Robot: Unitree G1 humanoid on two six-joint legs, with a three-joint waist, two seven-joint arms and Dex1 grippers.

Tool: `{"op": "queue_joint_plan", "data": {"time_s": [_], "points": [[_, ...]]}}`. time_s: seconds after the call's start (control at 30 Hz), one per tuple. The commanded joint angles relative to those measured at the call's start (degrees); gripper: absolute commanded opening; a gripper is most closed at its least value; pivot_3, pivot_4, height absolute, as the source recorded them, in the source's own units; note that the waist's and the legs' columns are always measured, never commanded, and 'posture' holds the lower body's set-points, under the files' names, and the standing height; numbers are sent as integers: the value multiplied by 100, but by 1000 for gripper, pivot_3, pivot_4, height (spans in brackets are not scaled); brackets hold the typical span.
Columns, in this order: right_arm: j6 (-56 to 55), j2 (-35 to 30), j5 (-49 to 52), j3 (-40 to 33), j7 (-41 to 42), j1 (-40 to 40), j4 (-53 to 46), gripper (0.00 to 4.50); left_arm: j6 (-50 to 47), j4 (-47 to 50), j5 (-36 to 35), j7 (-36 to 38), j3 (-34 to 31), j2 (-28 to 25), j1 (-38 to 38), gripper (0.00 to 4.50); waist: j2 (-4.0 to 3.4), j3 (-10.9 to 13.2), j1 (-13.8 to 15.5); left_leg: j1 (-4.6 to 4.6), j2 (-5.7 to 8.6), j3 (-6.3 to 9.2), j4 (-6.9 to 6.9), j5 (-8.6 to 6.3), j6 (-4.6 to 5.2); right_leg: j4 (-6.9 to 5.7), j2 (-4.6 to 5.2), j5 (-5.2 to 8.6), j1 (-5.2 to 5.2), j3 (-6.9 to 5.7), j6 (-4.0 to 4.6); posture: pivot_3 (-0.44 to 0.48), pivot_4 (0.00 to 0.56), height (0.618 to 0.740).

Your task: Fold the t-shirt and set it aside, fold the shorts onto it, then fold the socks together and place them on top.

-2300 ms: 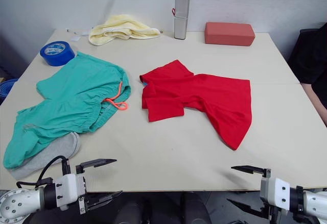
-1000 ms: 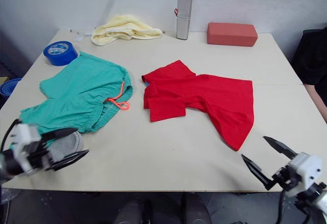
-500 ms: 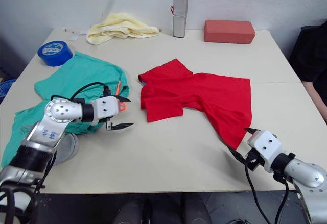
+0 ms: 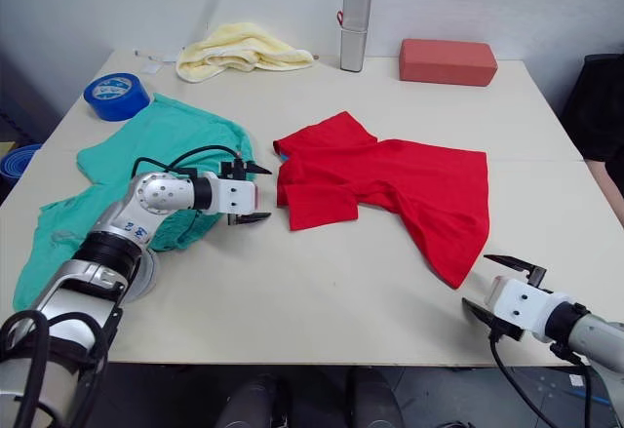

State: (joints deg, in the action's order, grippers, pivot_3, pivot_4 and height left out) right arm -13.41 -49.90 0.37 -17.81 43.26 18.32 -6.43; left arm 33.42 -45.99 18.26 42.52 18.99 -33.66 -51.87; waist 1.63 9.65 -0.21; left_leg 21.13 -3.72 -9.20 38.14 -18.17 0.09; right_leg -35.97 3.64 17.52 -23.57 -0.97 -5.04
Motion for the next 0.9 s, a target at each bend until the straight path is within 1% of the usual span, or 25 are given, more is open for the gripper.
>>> {"op": "queue_joint_plan", "data": {"time_s": [0.03, 0.1, 0.2, 0.37, 0.47, 0.5, 0.57, 0.7, 0.77, 0.8, 0.9], "points": [[599, 244, 285, 227, -13, -135, -465, 4500, 324, -155, -55, 28, 33, 235, -167, 4493, 0, -1, 3, 1, -6, 2, 0, 0, 0, -1, 1, 0, -1, 0, 0, 0, 150, 740], [886, 340, 290, 305, -56, -213, -619, 4500, 402, -198, -141, 140, 16, 349, -173, 4493, -1, -1, -4, 2, -8, 0, -1, 0, -1, -3, 0, 0, -4, 0, 1, 0, 150, 740], [1189, 428, 190, 442, -110, -340, -683, 4500, 473, -269, -104, 101, 0, 482, -224, 4493, -1, -1, -7, 3, -7, -1, -1, -1, -3, -5, -3, 1, -6, 0, 2, 0, 150, 740], [1482, 472, -142, 643, -338, -552, -552, 4500, 573, -502, 95, -58, 80, 705, -363, 4493, 2, -3, -8, 2, 1, -2, 5, -1, -3, -5, -5, 1, -5, -2, 2, 0, 150, 740], [1652, 491, -186, 714, -389, -643, -505, 4500, 637, -651, 164, -103, 129, 794, -431, 4493, 16, -11, -6, 1, 2, -3, 6, -1, -2, -6, -6, 0, -3, -2, 2, 0, 150, 740], [1751, 496, -153, 736, -373, -667, -507, 4133, 688, -664, 92, 30, 139, 833, -417, 4313, 17, -12, -5, 0, 2, -3, 6, -1, -2, -6, -7, 0, -3, -1, 2, 0, 150, 740], [1898, 502, -116, 767, -360, -717, -512, 3597, 732, -659, -25, 215, 142, 888, -380, 3923, 18, -12, -6, 0, 1, -3, 6, -1, -2, -6, -6, 0, -2, -1, 2, 0, 150, 740], [2126, 468, -221, 847, -453, -947, -405, 2227, 682, -551, -255, 559, 98, 976, -199, 2668, 18, -13, -6, 1, 0, -5, 10, -2, 0, -8, -5, 0, -3, 0, 2, 0, 150, 740], [2234, 446, -181, 876, -404, -1002, -386, 1614, 616, -504, -346, 642, 55, 1000, -144, 2106, 18, -13, 2, 2, 0, -4, 11, -2, 0, -9, -4, 0, -3, 0, 2, 0, 150, 740], [2287, 432, -143, 896, -346, -1029, -381, 1180, 517, -464, -442, 662, -11, 1026, -96, 1711, 18, -13, 3, 3, -1, -4, 12, -2, 0, -9, -2, 0, -3, -1, 2, 0, 150, 740], [2357, 431, -51, 899, -248, -1086, -357, 144, 194, -312, -775, 812, -204, 1088, 43, 756, 18, -13, 8, 5, -1, -3, 14, -5, 5, -9, 0, -1, -3, -1, 2, 0, 150, 740]]}}
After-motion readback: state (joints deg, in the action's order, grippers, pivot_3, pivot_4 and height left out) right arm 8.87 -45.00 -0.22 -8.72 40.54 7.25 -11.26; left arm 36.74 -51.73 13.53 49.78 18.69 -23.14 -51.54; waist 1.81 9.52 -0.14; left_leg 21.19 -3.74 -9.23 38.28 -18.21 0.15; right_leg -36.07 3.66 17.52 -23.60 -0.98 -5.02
